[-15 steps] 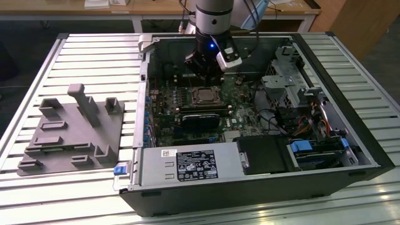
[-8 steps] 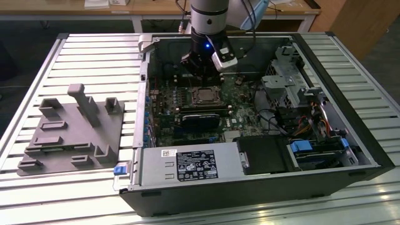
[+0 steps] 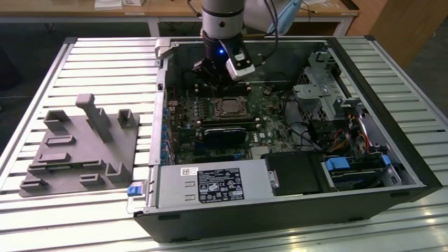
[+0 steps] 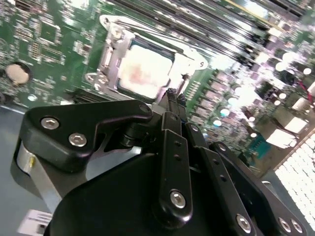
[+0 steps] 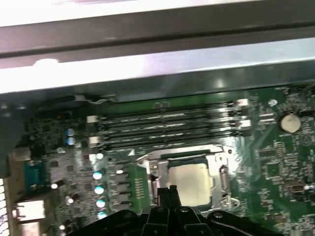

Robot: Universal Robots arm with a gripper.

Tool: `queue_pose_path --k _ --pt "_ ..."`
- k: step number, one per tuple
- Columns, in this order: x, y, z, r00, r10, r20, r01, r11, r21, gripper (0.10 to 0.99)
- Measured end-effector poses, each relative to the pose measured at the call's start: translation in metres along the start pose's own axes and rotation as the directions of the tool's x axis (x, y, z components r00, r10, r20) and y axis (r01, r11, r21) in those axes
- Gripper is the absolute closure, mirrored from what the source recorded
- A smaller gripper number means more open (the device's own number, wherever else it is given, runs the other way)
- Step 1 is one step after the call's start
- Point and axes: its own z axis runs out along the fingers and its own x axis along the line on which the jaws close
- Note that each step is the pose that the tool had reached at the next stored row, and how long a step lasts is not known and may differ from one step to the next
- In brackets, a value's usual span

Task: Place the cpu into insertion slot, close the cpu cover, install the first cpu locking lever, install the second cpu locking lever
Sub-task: 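Install the first cpu locking lever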

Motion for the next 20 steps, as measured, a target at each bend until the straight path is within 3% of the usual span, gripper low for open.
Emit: queue_pose_path --k 12,20 --pt "0.0334 -0.0044 -0.0008 1.0000 0.000 0.0073 0.000 1.0000 -0.001 0.980" --pt "0.0352 -0.0046 -0.0052 1.0000 0.000 0.0100 0.000 1.0000 -0.002 0.980"
